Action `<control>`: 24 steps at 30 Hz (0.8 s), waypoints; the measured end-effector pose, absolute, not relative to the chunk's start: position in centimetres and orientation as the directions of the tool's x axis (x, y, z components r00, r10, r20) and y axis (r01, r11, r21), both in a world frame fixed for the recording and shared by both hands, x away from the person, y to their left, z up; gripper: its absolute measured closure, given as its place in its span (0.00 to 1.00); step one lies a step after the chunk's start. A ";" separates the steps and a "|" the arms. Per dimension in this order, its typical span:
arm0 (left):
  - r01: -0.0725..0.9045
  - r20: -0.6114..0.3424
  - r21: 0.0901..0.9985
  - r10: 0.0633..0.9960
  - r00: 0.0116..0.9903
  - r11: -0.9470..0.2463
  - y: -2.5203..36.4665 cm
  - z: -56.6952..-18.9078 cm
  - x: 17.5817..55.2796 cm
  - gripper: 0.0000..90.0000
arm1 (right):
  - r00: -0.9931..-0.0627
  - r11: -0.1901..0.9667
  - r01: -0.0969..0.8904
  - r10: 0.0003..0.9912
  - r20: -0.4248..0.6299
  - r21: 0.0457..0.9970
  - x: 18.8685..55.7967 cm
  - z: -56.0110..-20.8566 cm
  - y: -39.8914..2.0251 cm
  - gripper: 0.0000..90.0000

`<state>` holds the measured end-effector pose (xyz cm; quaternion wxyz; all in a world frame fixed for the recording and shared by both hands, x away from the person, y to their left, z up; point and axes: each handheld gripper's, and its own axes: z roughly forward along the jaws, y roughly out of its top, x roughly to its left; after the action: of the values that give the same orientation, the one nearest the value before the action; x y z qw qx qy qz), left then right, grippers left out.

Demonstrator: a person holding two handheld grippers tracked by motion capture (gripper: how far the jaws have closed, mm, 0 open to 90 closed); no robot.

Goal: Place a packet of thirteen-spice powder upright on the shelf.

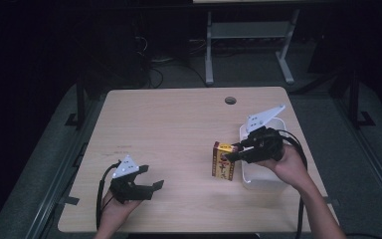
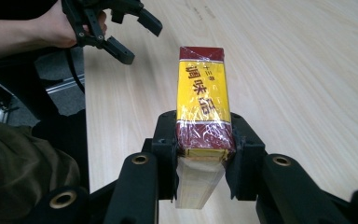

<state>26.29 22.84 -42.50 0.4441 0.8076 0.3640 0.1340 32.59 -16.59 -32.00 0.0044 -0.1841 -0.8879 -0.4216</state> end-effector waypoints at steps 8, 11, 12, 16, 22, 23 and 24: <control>0.480 -0.124 0.815 0.711 0.693 -0.326 23.4 -42.5 26.6 0.22 | -0.931 0.586 0.328 0.331 0.151 0.741 33.4 -31.7 -17.5 0.75; 0.483 -0.128 0.814 0.711 0.692 -0.323 23.5 -42.5 26.6 0.22 | -0.932 0.590 0.325 0.333 0.144 0.739 33.7 -31.6 -17.8 0.75; 0.482 -0.128 0.815 0.710 0.692 -0.323 23.6 -42.5 26.7 0.22 | -0.931 0.590 0.324 0.336 0.140 0.739 33.8 -31.4 -18.0 0.75; 0.482 -0.131 0.815 0.709 0.693 -0.320 23.6 -42.5 26.7 0.22 | -0.927 0.583 0.330 0.348 0.139 0.742 34.1 -31.2 -18.7 0.75; 0.494 -0.148 0.812 0.710 0.688 -0.309 23.8 -42.6 27.2 0.22 | -0.922 0.583 0.331 0.367 0.123 0.742 34.9 -30.5 -20.0 0.75; 0.495 -0.150 0.812 0.710 0.688 -0.308 23.8 -42.6 27.2 0.22 | -0.919 0.583 0.336 0.374 0.123 0.740 35.1 -30.4 -20.3 0.75; 0.497 -0.152 0.812 0.711 0.687 -0.307 23.9 -42.7 27.3 0.22 | -0.917 0.584 0.340 0.380 0.122 0.737 35.2 -30.3 -20.6 0.75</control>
<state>27.26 23.87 -42.66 0.4516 0.7996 0.3778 0.1184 35.24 -20.61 -30.34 -0.0244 -0.2024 -0.8896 -0.4088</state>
